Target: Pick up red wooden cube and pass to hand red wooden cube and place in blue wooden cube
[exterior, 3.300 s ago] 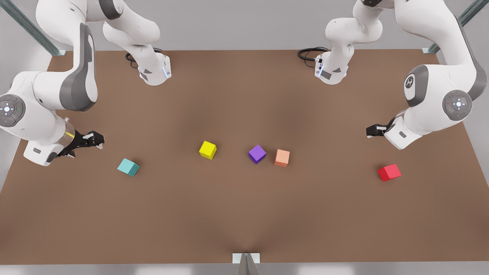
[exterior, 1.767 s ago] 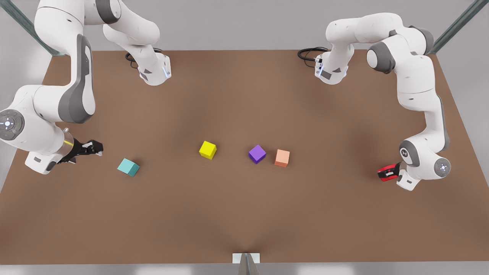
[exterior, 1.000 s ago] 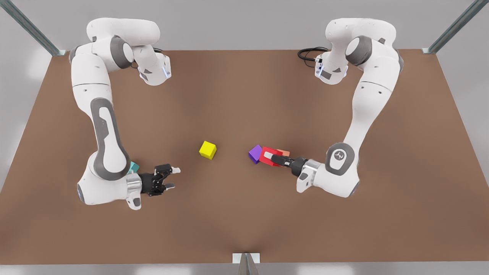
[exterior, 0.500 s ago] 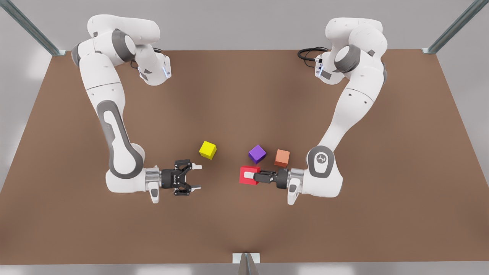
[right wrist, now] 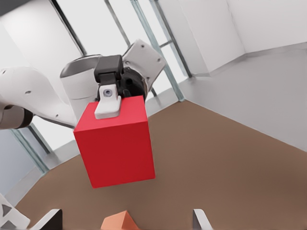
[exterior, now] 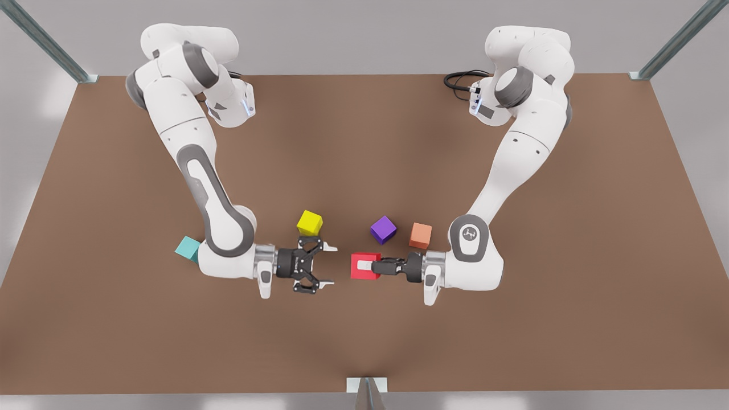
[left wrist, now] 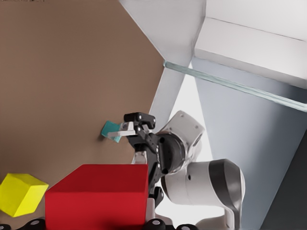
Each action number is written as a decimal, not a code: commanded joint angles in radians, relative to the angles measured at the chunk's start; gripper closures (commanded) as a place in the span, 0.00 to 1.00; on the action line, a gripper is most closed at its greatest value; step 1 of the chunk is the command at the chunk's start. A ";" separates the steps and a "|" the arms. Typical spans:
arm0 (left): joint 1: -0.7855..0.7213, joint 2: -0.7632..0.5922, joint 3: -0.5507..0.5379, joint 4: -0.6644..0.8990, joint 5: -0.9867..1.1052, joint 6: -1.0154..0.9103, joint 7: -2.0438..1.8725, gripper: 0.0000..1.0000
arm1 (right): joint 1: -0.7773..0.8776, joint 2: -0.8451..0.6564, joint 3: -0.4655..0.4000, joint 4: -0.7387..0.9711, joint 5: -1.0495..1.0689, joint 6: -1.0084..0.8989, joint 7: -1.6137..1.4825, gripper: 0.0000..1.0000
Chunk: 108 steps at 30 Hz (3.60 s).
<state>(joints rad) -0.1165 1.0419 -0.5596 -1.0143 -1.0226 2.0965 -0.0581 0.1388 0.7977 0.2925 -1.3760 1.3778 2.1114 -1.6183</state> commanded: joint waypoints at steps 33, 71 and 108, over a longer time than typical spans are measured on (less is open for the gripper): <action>-0.045 0.021 -0.029 0.028 -0.008 0.115 0.057 0.29 | 0.042 0.055 0.073 0.074 0.044 0.044 -0.209 0.00; 0.055 -0.813 0.463 -0.514 1.058 -0.598 -0.017 0.00 | -0.252 -0.221 -0.118 0.017 -1.611 -0.424 0.551 0.40; 0.052 -0.740 0.461 -0.478 1.055 -0.595 -0.016 0.00 | -0.292 -0.359 -0.148 -0.529 -1.758 0.053 0.660 0.39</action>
<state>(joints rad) -0.0645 0.3011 -0.0980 -1.4930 0.0314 1.5011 -0.0772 -0.1518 0.4382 0.1456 -1.9060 -0.3758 2.1452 -1.0408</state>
